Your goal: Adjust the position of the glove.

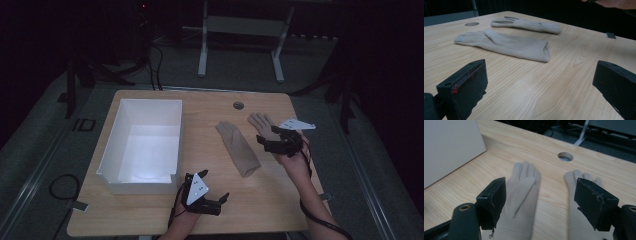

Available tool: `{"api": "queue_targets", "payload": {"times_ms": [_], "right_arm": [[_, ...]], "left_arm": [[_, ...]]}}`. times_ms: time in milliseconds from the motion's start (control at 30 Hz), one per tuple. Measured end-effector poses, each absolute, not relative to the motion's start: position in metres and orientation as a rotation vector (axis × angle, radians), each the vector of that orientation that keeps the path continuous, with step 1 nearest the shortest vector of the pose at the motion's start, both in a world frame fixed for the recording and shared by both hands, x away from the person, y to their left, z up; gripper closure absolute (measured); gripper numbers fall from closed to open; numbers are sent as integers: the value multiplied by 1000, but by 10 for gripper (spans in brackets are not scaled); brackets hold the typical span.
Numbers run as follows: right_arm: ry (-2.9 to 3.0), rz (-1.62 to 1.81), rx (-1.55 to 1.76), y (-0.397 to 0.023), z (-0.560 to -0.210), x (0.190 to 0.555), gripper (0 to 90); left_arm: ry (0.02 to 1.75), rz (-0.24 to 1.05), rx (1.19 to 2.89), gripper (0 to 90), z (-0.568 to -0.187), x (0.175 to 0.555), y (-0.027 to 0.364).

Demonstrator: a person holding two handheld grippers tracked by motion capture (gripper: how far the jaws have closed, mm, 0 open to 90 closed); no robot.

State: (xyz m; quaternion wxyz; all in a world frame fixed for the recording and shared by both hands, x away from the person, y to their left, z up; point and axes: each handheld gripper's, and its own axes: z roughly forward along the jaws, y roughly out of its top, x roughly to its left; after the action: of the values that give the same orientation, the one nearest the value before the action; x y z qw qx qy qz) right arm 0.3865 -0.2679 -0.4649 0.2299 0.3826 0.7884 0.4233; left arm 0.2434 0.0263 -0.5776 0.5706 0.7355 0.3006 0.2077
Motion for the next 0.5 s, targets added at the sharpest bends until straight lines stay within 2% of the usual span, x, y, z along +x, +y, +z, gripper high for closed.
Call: {"api": "queue_targets", "payload": {"times_ms": [233, 367, 500], "right_arm": [[2208, 1145, 1057, -253, -480, 398, 255], [2232, 1147, 1046, -247, -488, 404, 299], [2257, 1128, 1041, -241, -497, 409, 299]], "left_arm": [[704, 487, 1725, 2, -578, 243, 26], [701, 483, 1727, 2, -578, 243, 26], [701, 481, 1726, 2, -578, 243, 26]]}}
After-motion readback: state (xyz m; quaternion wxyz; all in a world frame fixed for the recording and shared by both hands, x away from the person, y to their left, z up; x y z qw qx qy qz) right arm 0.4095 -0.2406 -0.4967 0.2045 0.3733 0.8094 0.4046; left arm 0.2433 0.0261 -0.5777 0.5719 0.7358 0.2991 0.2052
